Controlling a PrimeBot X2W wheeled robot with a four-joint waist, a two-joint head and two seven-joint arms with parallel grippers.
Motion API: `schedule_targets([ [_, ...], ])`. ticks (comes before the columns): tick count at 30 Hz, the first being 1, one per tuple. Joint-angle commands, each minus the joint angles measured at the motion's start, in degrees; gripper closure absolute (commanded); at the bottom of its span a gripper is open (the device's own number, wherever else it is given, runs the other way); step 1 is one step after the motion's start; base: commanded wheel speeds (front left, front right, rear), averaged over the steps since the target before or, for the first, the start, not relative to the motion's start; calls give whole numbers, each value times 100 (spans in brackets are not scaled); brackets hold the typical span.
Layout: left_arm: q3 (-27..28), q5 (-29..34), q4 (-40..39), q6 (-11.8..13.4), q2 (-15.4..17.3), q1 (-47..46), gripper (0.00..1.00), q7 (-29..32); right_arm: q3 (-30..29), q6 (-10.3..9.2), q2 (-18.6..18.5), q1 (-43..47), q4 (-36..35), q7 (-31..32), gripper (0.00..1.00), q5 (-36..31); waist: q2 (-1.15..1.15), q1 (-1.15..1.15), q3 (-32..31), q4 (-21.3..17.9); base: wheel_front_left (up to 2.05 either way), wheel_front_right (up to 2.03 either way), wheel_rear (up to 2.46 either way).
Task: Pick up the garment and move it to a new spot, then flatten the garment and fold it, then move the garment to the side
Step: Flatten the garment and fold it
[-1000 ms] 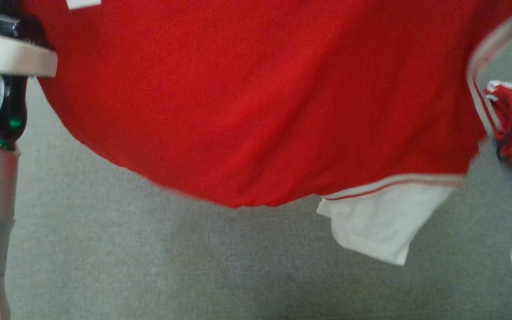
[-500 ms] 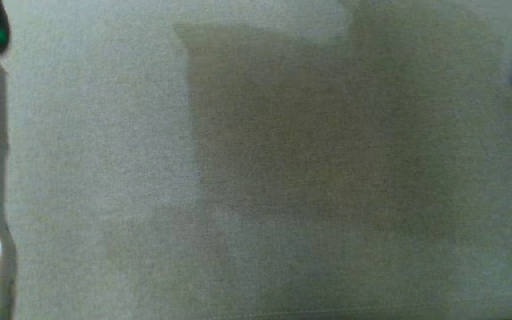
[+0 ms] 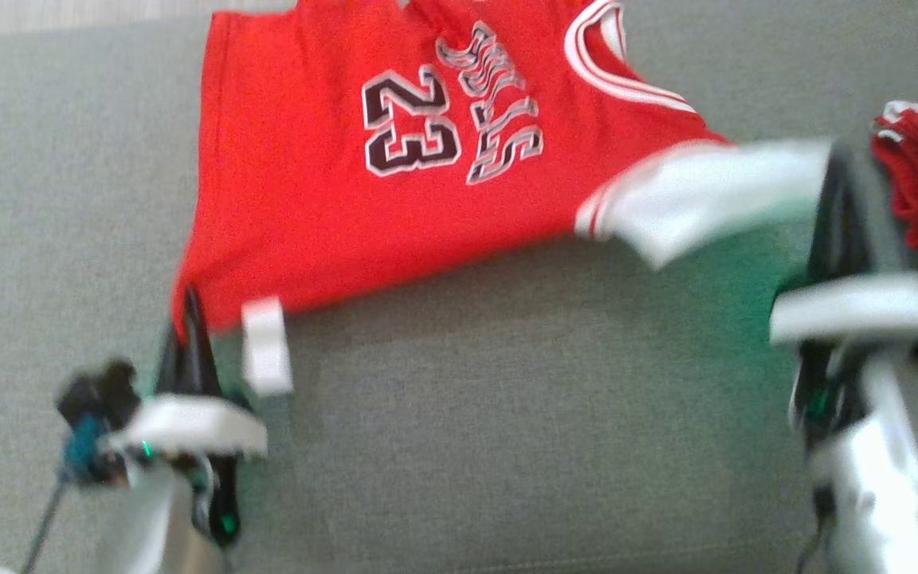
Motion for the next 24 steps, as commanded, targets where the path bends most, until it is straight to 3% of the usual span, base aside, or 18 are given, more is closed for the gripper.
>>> schedule_targets([
  [1,312,25,-103,-40,72,81,100,-29,225,-5,-4,276,-293,-38,100,152,0,1,-187,-44,0,0,0],
  [8,543,143,52,-107,-106,1109,100,-30,712,-5,39,1757,-493,-38,100,522,0,1,-801,-161,0,0,0],
  [15,279,-230,4,-67,-113,2030,100,-30,936,-5,-88,2823,-531,-38,100,810,0,1,-1351,-149,0,0,0],
  [24,-115,-414,-408,-33,-114,2506,100,-30,1084,-5,-171,3320,-1109,-17,100,954,0,1,-1451,-114,0,0,0],
])
